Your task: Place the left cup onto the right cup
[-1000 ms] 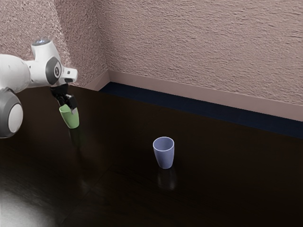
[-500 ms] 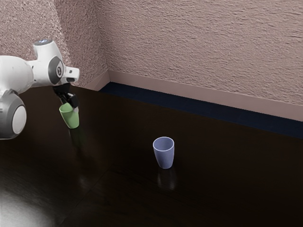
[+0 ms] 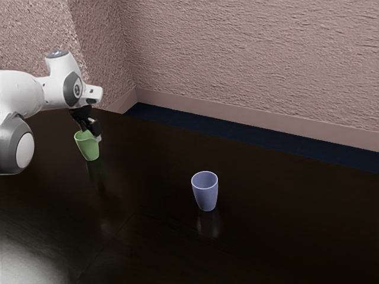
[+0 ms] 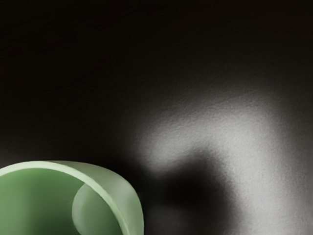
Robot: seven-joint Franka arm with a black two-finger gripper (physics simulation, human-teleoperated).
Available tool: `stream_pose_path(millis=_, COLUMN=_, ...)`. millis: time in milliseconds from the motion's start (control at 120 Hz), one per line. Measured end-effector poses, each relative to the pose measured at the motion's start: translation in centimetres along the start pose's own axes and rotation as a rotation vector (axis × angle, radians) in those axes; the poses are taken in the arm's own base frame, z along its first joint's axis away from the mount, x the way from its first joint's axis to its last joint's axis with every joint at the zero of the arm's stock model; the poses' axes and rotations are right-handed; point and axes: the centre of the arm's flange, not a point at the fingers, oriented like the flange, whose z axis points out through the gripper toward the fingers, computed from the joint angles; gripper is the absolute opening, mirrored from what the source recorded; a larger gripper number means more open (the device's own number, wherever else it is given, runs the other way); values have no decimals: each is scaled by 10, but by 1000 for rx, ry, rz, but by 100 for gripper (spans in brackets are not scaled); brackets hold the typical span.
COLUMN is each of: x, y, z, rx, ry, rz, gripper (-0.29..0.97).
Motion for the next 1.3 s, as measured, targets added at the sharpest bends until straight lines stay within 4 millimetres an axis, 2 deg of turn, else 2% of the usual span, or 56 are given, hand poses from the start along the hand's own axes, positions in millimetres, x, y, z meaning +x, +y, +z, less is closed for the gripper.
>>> stream_pose_path(millis=800, x=-11, y=-10, z=24, rx=-16, ry=-20, rz=-15, gripper=68)
stream_pose_path(millis=1300, x=-8, y=-6, z=35, rx=-31, ry=-21, rz=-6, gripper=60)
